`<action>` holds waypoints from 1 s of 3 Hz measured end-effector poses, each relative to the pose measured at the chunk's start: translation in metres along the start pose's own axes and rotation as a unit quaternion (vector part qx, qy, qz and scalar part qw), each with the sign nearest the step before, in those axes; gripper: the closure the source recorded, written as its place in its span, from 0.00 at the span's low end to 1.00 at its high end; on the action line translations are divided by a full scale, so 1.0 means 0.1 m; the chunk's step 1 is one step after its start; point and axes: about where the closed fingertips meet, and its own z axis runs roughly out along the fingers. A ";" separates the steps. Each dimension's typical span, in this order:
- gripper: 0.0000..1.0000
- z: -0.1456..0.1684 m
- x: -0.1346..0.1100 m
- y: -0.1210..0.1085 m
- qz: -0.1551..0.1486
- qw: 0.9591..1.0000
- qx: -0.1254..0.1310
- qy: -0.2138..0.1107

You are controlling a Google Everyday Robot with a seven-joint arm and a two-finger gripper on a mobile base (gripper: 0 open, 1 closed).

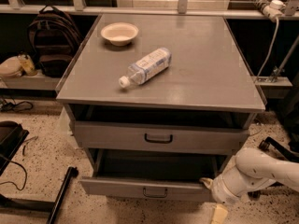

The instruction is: Open middle drawer

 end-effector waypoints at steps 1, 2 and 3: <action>0.00 -0.03 0.05 0.33 0.007 0.999 -0.031 0.012; 0.00 -0.04 0.04 0.33 0.007 0.999 -0.031 0.012; 0.00 -0.05 0.18 0.97 0.040 0.996 -0.073 0.014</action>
Offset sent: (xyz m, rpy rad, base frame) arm -0.1369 -0.0218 0.0445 -0.0447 0.2226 0.0059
